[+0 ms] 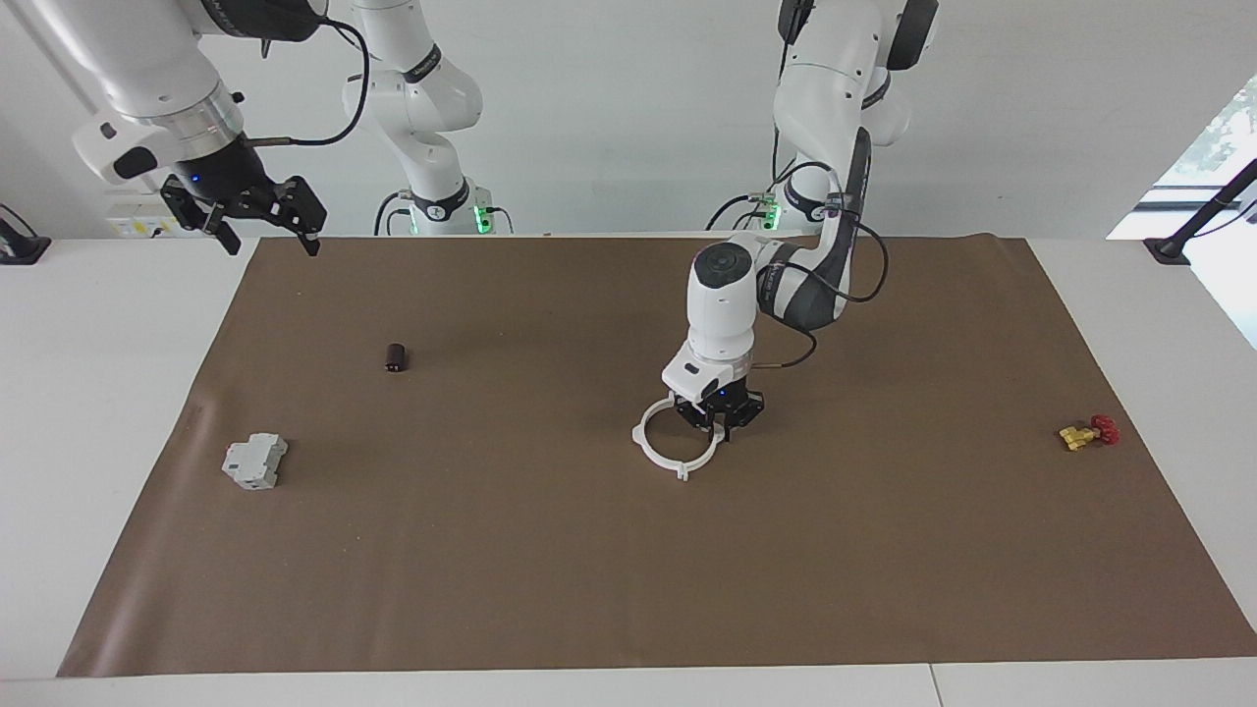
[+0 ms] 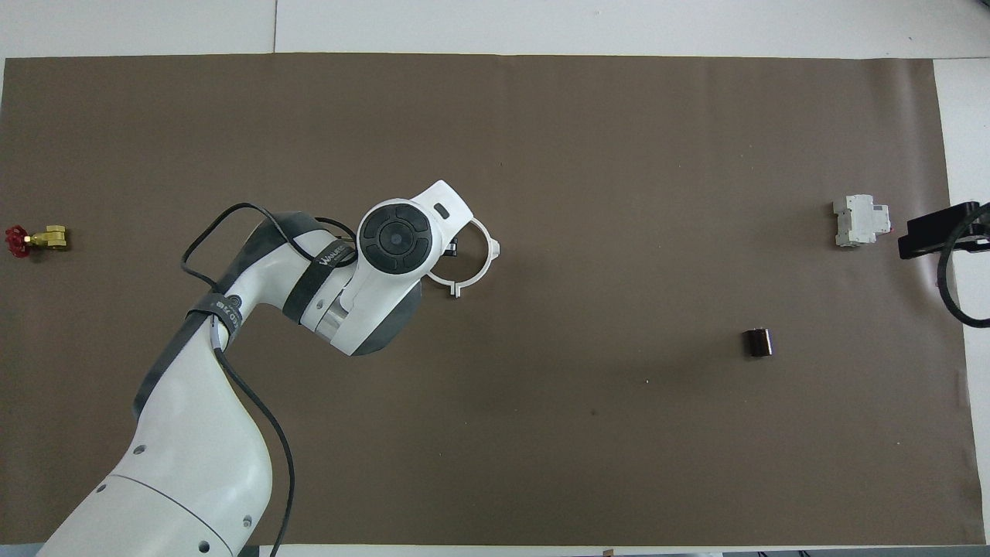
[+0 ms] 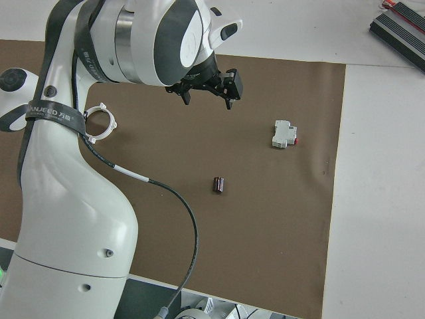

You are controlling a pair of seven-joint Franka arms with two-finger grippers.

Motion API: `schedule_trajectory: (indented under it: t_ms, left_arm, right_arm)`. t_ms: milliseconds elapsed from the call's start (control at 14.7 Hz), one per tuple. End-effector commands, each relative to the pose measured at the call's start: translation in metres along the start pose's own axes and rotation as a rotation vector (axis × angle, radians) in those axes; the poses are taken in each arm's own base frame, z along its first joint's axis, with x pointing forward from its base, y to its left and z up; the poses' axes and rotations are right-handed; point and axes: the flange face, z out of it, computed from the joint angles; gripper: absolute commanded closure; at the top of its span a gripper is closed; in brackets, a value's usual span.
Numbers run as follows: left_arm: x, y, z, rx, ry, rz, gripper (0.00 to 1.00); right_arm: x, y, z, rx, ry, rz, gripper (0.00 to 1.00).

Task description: Assemble drain pipe with both arms

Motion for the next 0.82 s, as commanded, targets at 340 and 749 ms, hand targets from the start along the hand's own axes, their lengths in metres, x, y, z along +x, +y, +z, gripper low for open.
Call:
schedule_trajectory:
  t_ms: [340,749]
  left_arm:
    - [-0.0136,0.0068,0.0053,-0.018,0.046,0.027,1.0]
    - [-0.0103,0.0038,0.0039,-0.02,0.051,0.029,0.0]
  right_arm:
    - [-0.0008,0.0064,0.0095,0.011,0.03,-0.012,0.0]
    - [0.0028,0.0086,0.0179,0.017,0.009,-0.006,0.0]
